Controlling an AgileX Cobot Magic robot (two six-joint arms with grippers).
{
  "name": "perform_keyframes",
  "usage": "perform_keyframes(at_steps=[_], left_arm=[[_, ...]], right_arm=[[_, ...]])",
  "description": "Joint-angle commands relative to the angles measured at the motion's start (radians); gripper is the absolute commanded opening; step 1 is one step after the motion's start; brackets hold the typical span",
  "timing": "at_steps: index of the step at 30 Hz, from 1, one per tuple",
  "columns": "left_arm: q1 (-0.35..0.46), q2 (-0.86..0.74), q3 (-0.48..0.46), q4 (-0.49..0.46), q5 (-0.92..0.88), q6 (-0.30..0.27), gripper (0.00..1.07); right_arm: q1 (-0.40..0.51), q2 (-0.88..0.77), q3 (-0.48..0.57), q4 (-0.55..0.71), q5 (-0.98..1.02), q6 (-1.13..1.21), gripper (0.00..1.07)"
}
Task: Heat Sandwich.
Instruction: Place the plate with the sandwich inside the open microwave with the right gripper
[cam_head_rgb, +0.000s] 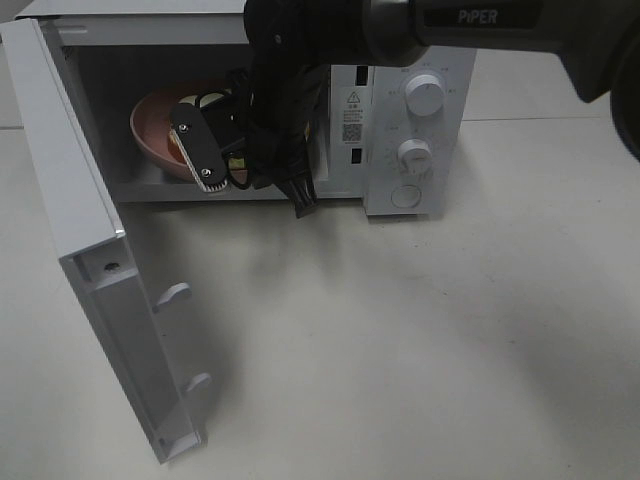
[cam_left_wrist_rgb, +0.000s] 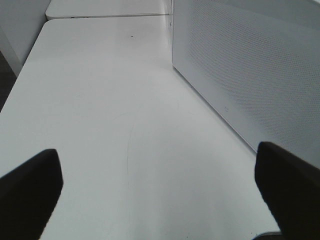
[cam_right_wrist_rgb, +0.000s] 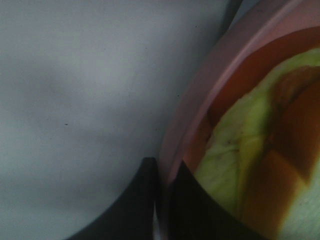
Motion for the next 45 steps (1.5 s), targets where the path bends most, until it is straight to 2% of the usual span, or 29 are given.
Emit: perform_keyframes(at_steps=[1, 19, 31, 35, 37, 38, 41, 42, 45], left_arm=[[-0.007, -0.026, 0.003, 0.002, -0.01, 0.0, 1.0], [-0.007, -0.026, 0.003, 0.002, -0.01, 0.0, 1.0], [-0.007, -0.026, 0.003, 0.002, -0.01, 0.0, 1.0], [-0.007, -0.026, 0.003, 0.002, -0.01, 0.0, 1.0], [-0.007, -0.026, 0.003, 0.002, -0.01, 0.0, 1.0], [-0.007, -0.026, 0.003, 0.002, -0.01, 0.0, 1.0], [-0.007, -0.026, 0.003, 0.002, -0.01, 0.0, 1.0], [-0.007, -0.026, 0.003, 0.002, -0.01, 0.0, 1.0], [-0.007, -0.026, 0.003, 0.002, -0.01, 0.0, 1.0]], right_arm=[[-0.003, 0.022, -0.053, -0.005, 0.007, 0.01, 0.05], [-0.026, 0.153, -0.236, -0.005, 0.022, 0.056, 0.05], [-0.037, 0.165, -0.245, -0.005, -0.008, 0.047, 0.09], [-0.037, 0.165, -0.245, 0.0, -0.007, 0.032, 0.15], [-0.037, 0.165, -0.245, 0.012, -0.005, 0.037, 0.26], [-0.037, 0.165, -0.245, 0.012, -0.005, 0.037, 0.26], [-0.037, 0.165, -0.245, 0.081, 0.022, 0.033, 0.48], [-0.037, 0.165, -0.245, 0.081, 0.022, 0.033, 0.48], [-0.037, 0.162, -0.244, 0.111, 0.033, 0.032, 0.63]])
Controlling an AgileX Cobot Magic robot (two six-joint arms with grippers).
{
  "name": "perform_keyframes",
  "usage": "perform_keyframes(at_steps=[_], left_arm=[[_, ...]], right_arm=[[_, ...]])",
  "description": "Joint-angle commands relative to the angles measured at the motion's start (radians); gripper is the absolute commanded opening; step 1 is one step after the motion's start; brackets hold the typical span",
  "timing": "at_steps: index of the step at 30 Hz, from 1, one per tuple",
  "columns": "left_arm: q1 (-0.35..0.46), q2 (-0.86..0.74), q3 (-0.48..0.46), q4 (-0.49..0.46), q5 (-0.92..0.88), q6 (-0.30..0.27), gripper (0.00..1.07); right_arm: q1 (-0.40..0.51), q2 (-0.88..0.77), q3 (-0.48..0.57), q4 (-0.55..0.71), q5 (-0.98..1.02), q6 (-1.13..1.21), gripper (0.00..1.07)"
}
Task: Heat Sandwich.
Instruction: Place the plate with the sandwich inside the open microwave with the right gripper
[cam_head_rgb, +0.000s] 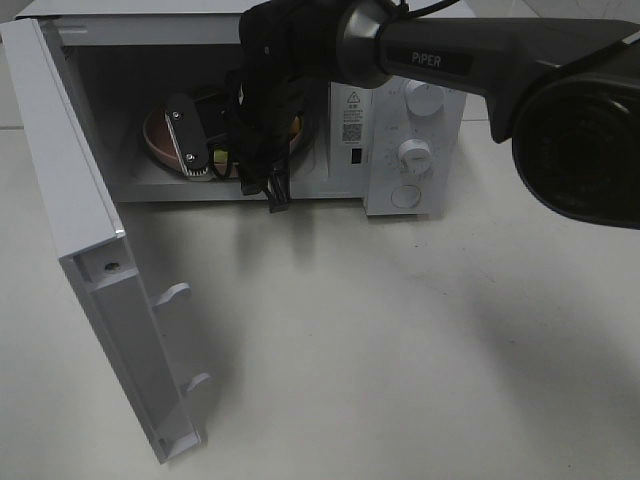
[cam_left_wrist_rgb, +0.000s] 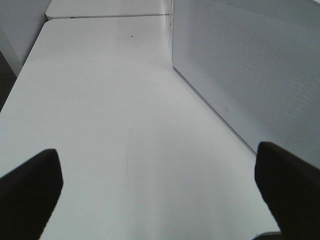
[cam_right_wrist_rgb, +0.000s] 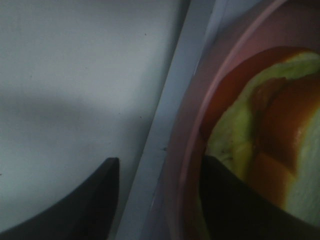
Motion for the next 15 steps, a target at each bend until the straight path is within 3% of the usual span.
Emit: perform_keyframes(at_steps=[1, 8, 15], left_arm=[[-0.007, -0.026, 0.003, 0.002, -0.01, 0.0, 1.0], [-0.007, -0.026, 0.003, 0.002, -0.01, 0.0, 1.0], [-0.007, -0.026, 0.003, 0.002, -0.01, 0.0, 1.0]], right_arm=[[-0.001, -0.012, -0.009, 0.023, 0.017, -0.006, 0.63], [-0.001, -0.076, 0.108, 0.02, -0.052, -0.003, 0.76], [-0.001, -0.136, 0.211, 0.017, -0.162, -0.003, 0.76]])
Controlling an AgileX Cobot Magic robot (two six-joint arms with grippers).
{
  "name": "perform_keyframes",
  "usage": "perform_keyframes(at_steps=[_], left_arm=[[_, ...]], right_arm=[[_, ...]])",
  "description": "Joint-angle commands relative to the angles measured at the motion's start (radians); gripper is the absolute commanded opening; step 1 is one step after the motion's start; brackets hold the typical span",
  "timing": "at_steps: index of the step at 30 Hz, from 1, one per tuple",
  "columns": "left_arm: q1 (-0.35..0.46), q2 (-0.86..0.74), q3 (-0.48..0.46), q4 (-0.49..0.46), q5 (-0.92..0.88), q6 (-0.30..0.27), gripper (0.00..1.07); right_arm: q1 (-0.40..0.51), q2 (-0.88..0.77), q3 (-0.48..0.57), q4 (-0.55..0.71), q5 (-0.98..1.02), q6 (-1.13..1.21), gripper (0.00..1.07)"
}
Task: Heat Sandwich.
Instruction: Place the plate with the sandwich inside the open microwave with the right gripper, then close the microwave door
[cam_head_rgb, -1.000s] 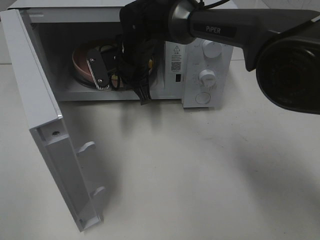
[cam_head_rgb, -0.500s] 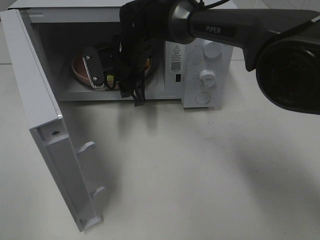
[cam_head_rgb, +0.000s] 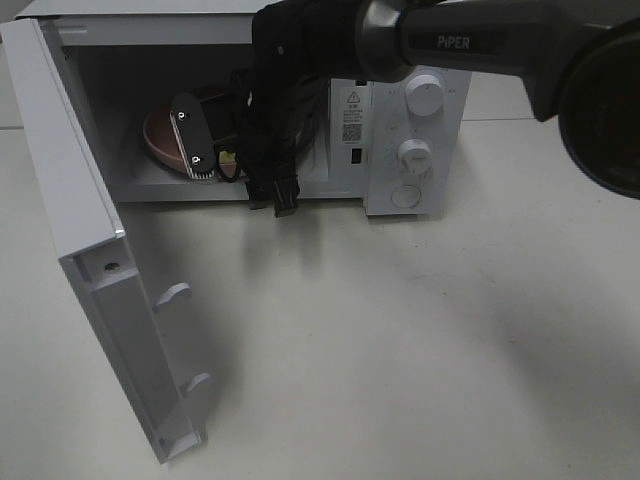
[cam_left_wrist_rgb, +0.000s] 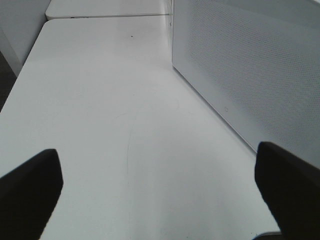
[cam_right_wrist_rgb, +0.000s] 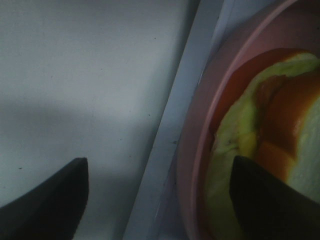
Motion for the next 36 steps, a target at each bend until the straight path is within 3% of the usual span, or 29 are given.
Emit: perform_keyframes(at_steps=[1, 9, 22, 36], left_arm=[[-0.007, -0.026, 0.003, 0.002, -0.01, 0.0, 1.0], [-0.007, -0.026, 0.003, 0.002, -0.01, 0.0, 1.0], [-0.007, -0.026, 0.003, 0.002, -0.01, 0.0, 1.0], [-0.007, -0.026, 0.003, 0.002, -0.01, 0.0, 1.0]], right_arm=[[-0.001, -0.062, 0.071, -0.001, -0.086, 0.001, 0.76], [-0.001, -0.135, 0.194, -0.028, -0.128, 0.021, 0.76], [-0.001, -0.347, 0.52, -0.029, -0.278, 0.046, 0.76], [-0.001, -0.513, 0.728, -0.029, -0.279, 0.19, 0.76]])
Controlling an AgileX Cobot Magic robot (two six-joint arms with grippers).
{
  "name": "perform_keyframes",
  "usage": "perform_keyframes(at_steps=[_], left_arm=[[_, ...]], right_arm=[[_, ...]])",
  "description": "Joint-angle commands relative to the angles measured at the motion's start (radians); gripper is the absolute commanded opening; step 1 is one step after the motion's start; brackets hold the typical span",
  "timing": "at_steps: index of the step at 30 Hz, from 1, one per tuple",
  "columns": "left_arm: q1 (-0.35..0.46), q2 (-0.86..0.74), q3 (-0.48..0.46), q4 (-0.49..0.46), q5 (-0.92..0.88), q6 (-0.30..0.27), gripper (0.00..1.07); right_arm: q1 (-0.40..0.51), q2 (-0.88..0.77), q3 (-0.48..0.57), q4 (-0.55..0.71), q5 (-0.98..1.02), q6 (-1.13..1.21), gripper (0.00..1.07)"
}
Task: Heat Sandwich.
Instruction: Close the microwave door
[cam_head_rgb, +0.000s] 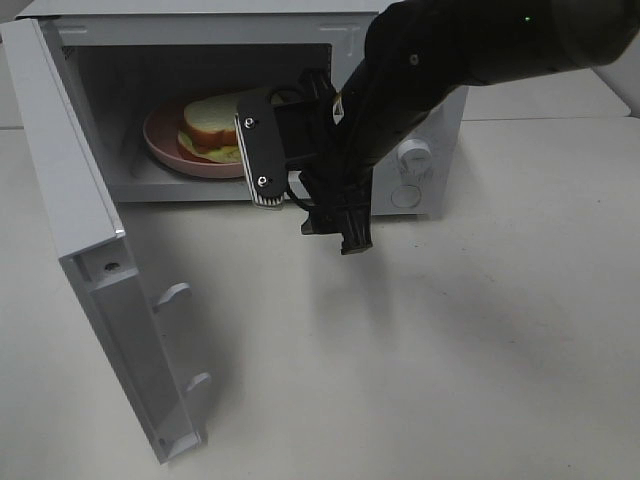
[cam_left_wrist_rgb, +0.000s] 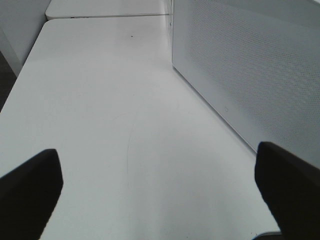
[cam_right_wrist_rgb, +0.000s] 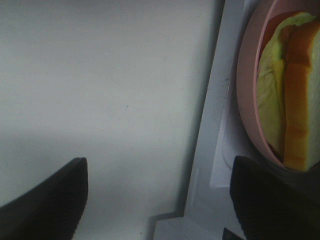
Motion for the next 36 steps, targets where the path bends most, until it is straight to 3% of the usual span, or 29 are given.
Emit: perform_keyframes(at_steps=[1, 9, 18, 36], left_arm=[[-0.007, -0.026, 0.003, 0.002, -0.01, 0.0, 1.0], [-0.007, -0.026, 0.003, 0.002, -0.01, 0.0, 1.0], [-0.007, -0.026, 0.003, 0.002, -0.01, 0.0, 1.0], [-0.007, -0.026, 0.003, 0.002, -0.01, 0.0, 1.0]], right_arm=[[-0.001, -0.051, 0.054, 0.0, -0.003, 0.059, 0.76], [-0.001, -0.163, 0.193, 0.0, -0.002, 0.23, 0.76], [-0.001, -0.29, 0.312, -0.019, 0.077, 0.659, 0.77], [0.0, -0.503, 0.359, -0.033, 0.46, 1.102, 0.76]])
